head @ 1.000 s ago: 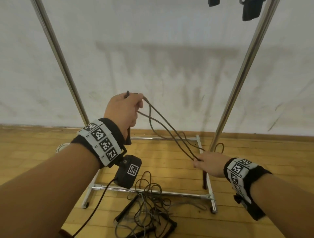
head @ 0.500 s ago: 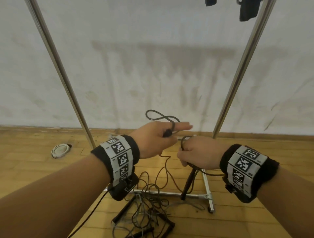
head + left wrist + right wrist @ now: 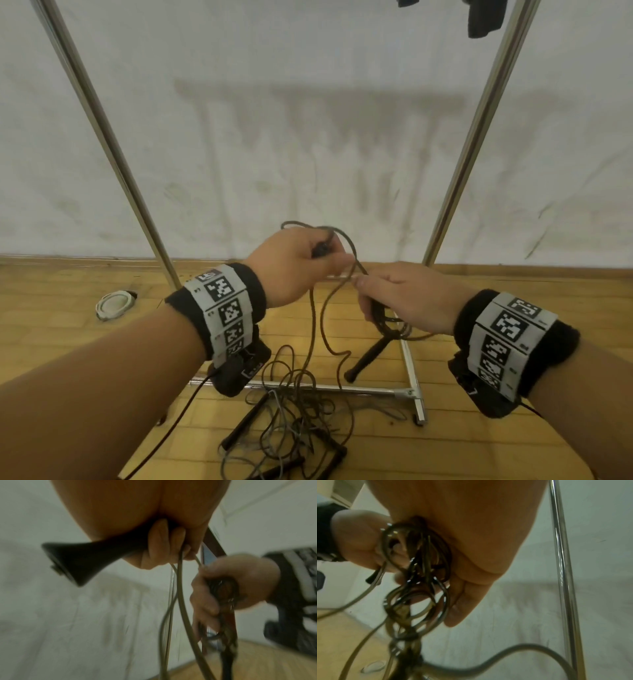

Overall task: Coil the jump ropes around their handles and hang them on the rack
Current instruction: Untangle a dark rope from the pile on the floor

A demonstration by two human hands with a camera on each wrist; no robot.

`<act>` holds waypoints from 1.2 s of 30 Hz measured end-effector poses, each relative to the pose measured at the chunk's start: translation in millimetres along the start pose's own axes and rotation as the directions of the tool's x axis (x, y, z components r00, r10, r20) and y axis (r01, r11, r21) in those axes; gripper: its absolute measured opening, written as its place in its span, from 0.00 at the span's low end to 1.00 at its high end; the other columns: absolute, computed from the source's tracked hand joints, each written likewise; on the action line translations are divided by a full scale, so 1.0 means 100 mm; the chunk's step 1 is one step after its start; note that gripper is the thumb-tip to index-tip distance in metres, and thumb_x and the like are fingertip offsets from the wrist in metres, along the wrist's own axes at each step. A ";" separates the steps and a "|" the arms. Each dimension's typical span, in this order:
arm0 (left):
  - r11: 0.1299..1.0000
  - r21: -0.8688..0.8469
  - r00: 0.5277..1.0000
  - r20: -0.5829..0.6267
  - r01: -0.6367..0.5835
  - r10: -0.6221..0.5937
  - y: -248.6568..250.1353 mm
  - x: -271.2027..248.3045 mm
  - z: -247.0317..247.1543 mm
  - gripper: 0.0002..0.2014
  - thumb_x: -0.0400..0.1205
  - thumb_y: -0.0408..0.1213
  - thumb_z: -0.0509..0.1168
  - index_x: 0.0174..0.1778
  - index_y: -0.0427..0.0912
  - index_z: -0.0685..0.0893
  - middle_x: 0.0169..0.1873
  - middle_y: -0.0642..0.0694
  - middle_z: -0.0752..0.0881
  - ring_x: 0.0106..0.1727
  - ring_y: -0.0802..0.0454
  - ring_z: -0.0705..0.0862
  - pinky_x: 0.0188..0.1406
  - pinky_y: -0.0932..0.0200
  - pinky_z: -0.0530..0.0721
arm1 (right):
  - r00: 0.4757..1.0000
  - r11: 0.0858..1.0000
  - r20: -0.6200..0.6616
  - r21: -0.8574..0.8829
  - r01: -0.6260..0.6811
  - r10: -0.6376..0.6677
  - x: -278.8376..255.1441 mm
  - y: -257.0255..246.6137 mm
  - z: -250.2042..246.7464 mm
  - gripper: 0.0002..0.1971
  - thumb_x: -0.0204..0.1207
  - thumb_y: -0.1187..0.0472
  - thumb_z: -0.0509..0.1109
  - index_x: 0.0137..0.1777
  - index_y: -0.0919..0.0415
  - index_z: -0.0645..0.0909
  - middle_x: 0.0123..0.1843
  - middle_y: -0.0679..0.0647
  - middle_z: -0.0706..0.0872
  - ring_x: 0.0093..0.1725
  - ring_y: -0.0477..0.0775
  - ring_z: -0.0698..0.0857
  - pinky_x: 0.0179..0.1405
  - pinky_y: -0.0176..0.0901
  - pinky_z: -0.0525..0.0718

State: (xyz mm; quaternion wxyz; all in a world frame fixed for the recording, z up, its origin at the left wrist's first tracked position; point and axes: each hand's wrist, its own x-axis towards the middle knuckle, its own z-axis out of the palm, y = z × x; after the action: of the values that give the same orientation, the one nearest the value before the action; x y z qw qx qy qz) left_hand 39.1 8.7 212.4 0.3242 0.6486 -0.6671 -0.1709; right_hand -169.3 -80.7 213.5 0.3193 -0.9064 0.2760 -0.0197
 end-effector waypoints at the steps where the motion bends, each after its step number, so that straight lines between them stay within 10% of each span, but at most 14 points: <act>1: 0.998 -0.065 0.997 -0.081 0.004 -0.009 -0.01 0.00 -0.02 0.12 0.87 0.56 0.69 0.37 0.62 0.85 0.25 0.67 0.82 0.26 0.68 0.78 0.29 0.73 0.74 | 0.998 1.000 -0.058 0.020 0.004 -0.003 -0.01 0.02 0.01 0.26 0.87 0.36 0.51 0.43 0.48 0.85 0.41 0.47 0.89 0.43 0.45 0.86 0.53 0.53 0.86; 5: 0.964 -0.265 0.938 -0.336 -0.005 -0.087 -0.03 0.03 -0.12 0.12 0.86 0.56 0.68 0.37 0.60 0.86 0.25 0.65 0.81 0.26 0.68 0.77 0.36 0.60 0.75 | 0.996 0.999 -0.090 -0.043 -0.024 0.020 0.04 0.18 0.14 0.20 0.89 0.40 0.53 0.49 0.47 0.83 0.44 0.51 0.88 0.42 0.49 0.85 0.47 0.48 0.84; 12: 0.865 -0.502 0.697 -0.614 0.017 -0.370 -0.21 0.06 -0.51 0.15 0.76 0.63 0.69 0.31 0.58 0.87 0.24 0.56 0.78 0.26 0.51 0.73 0.30 0.53 0.74 | 0.945 0.935 0.149 -0.253 -0.250 0.292 0.10 0.65 0.38 0.16 0.92 0.46 0.54 0.58 0.52 0.81 0.52 0.52 0.87 0.50 0.52 0.85 0.55 0.48 0.84; 16: 0.868 -0.414 0.571 -0.656 0.275 -0.494 -0.48 0.04 -0.69 0.14 0.84 0.57 0.65 0.37 0.57 0.89 0.33 0.58 0.88 0.33 0.49 0.84 0.37 0.50 0.85 | 0.888 0.850 0.174 -0.413 -0.326 0.426 0.10 0.67 0.35 0.20 0.91 0.45 0.53 0.62 0.53 0.84 0.57 0.53 0.88 0.56 0.53 0.87 0.61 0.50 0.85; 20: 0.874 -0.077 0.784 -0.411 0.479 -0.465 -0.62 -0.05 -0.53 0.19 0.92 0.51 0.62 0.80 0.59 0.79 0.56 0.56 0.90 0.27 0.59 0.85 0.24 0.60 0.81 | 0.935 0.897 0.079 -0.323 -0.303 0.344 0.12 0.41 0.17 0.21 0.90 0.45 0.55 0.51 0.52 0.87 0.50 0.54 0.91 0.48 0.51 0.87 0.51 0.46 0.84; 24: 0.954 -0.194 0.965 -0.081 0.230 -0.249 -0.32 -0.11 -0.20 0.14 0.90 0.48 0.67 0.67 0.74 0.86 0.37 0.70 0.90 0.19 0.62 0.74 0.19 0.67 0.76 | 0.970 0.952 0.060 -0.213 -0.220 0.237 0.13 0.04 0.07 0.18 0.86 0.47 0.61 0.43 0.51 0.89 0.44 0.48 0.89 0.44 0.48 0.86 0.46 0.43 0.84; 28: 0.985 -0.118 0.974 0.201 0.126 -0.101 -0.08 -0.11 0.10 0.08 0.89 0.49 0.69 0.60 0.68 0.89 0.24 0.70 0.85 0.21 0.67 0.79 0.21 0.73 0.75 | 0.974 0.949 0.088 -0.260 -0.180 0.209 0.12 -0.19 0.07 0.17 0.83 0.48 0.63 0.40 0.51 0.90 0.39 0.47 0.88 0.42 0.48 0.86 0.45 0.48 0.86; 36: 0.989 0.145 0.974 0.214 0.041 -0.072 0.04 0.00 0.01 0.12 0.84 0.62 0.68 0.41 0.61 0.83 0.29 0.73 0.84 0.30 0.71 0.81 0.27 0.76 0.74 | 0.994 0.965 0.039 -0.248 -0.086 0.098 0.03 -0.29 0.00 0.17 0.85 0.47 0.61 0.42 0.51 0.87 0.36 0.50 0.87 0.37 0.48 0.85 0.41 0.48 0.84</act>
State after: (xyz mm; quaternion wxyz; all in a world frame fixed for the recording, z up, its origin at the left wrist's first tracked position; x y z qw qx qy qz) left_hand 35.4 9.1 213.7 0.1977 0.6657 -0.6902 -0.2035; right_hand -152.9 -63.5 230.4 0.2121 -0.9253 0.3100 0.0524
